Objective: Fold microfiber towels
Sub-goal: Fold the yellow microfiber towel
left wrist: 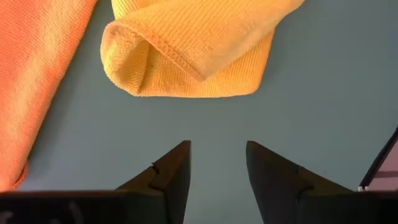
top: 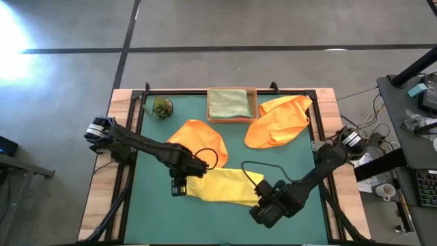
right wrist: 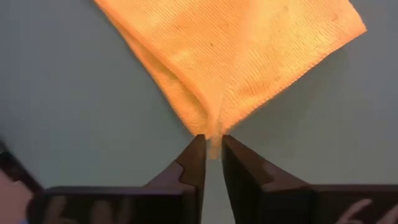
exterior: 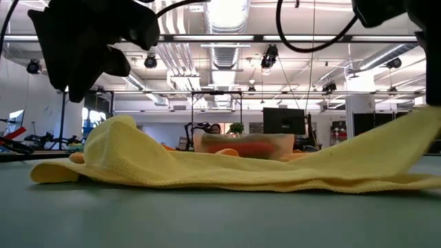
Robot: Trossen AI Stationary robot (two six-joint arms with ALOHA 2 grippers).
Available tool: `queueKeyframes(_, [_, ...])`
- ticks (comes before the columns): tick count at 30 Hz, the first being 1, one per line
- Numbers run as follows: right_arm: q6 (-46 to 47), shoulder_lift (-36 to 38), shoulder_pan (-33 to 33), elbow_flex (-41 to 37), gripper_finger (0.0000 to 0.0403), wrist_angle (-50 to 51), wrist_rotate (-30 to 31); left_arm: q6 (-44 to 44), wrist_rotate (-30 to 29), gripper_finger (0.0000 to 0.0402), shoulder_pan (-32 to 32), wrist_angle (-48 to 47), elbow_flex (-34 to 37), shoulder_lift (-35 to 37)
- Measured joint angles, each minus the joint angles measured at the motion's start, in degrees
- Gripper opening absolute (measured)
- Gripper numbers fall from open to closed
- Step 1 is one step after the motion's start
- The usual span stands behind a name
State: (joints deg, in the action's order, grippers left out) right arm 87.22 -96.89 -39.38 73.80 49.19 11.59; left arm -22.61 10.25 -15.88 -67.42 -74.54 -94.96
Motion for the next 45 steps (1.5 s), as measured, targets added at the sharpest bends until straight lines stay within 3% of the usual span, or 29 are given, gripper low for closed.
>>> queueKeyframes(7, [-2.0, 6.3, 0.0, 0.0, 0.0099, 2.7, 3.3, -1.0, -0.2, 0.0139, -0.6, 1.4, 0.1, 1.6])
queueKeyframes(12, [-5.0, 10.0, 0.3, 0.0, 0.0117, 4.6, 10.0, -1.2, -0.3, 0.0139, -1.2, 9.0, 3.3, 3.0])
queueKeyframes(24, [-12.8, 10.2, 6.4, -1.5, 0.01, 4.3, 10.6, -10.5, -4.0, 0.0138, -1.0, 25.9, 15.2, 7.8])
queueKeyframes(31, [-13.2, 10.2, 8.4, -3.5, 0.0088, 4.2, 7.3, -17.5, -5.8, 0.0138, -1.0, 27.2, 20.5, 10.2])
queueKeyframes(35, [-13.3, 10.2, 8.5, -3.7, 0.0085, 4.1, 7.3, -19.1, -6.7, 0.0138, -1.0, 27.5, 21.4, 14.4])
queueKeyframes(40, [-13.8, 10.2, 8.5, -3.7, 0.0084, 3.9, 7.3, -22.9, -13.3, 0.0138, -0.4, 31.2, 21.4, 19.5])
queueKeyframes(45, [-14.0, 10.2, 8.7, -3.7, 0.0084, 2.5, 7.3, -29.6, -17.2, 0.0138, -0.1, 33.0, 21.6, 18.9])
